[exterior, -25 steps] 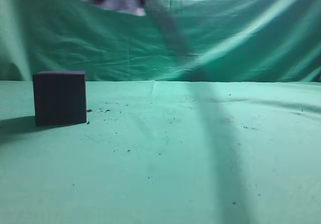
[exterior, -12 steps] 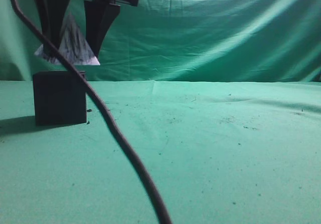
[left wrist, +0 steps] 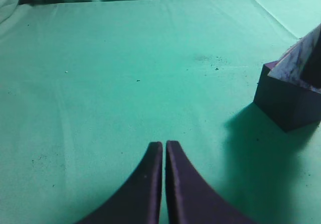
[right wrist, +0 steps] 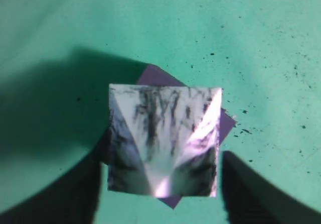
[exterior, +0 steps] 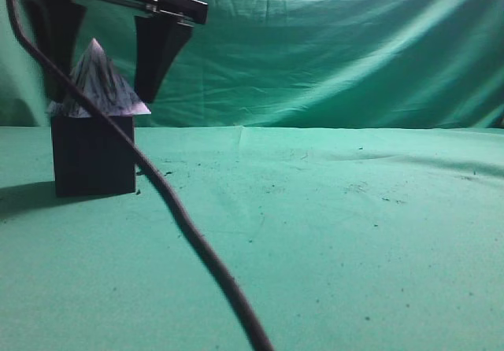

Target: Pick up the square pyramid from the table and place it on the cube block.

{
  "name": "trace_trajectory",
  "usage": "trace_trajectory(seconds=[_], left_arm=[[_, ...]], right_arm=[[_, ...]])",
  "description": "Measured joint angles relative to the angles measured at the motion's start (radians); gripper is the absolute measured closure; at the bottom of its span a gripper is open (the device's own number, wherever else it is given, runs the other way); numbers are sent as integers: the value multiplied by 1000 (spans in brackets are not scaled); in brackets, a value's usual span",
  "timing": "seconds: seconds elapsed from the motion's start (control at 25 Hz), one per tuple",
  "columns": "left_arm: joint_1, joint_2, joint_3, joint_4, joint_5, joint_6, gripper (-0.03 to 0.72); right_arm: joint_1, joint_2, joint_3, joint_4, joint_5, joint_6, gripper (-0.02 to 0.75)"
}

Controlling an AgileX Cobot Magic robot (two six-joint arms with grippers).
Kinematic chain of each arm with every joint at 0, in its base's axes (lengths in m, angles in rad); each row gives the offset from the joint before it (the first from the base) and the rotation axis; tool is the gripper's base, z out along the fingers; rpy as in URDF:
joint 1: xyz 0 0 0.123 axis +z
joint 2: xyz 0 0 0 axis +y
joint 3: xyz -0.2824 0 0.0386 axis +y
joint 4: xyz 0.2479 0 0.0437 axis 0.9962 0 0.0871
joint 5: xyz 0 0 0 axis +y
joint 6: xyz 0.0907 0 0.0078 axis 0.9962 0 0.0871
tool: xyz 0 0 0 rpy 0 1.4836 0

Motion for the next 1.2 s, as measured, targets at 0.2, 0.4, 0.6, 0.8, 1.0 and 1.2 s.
trace_trajectory(seconds=[0.2,0.4,0.6,0.8,1.0,1.2], left_arm=[[0,0,0,0,0,0,688],[0,0,0,0,0,0,688],[0,0,0,0,0,0,688],[0,0,0,0,0,0,688],[0,0,0,0,0,0,688],[0,0,0,2,0,0,688]], right_arm=[[0,-10,-39,-2,8,-7,92],[1,-73,-158,-41,14,-8,229],[1,-234,-196,-63,24,-8,647],[1,-434,-180,-65,33,-6,738],[1,-653,3,-65,39,60,738],[1,-880,323,-65,41,111,738]])
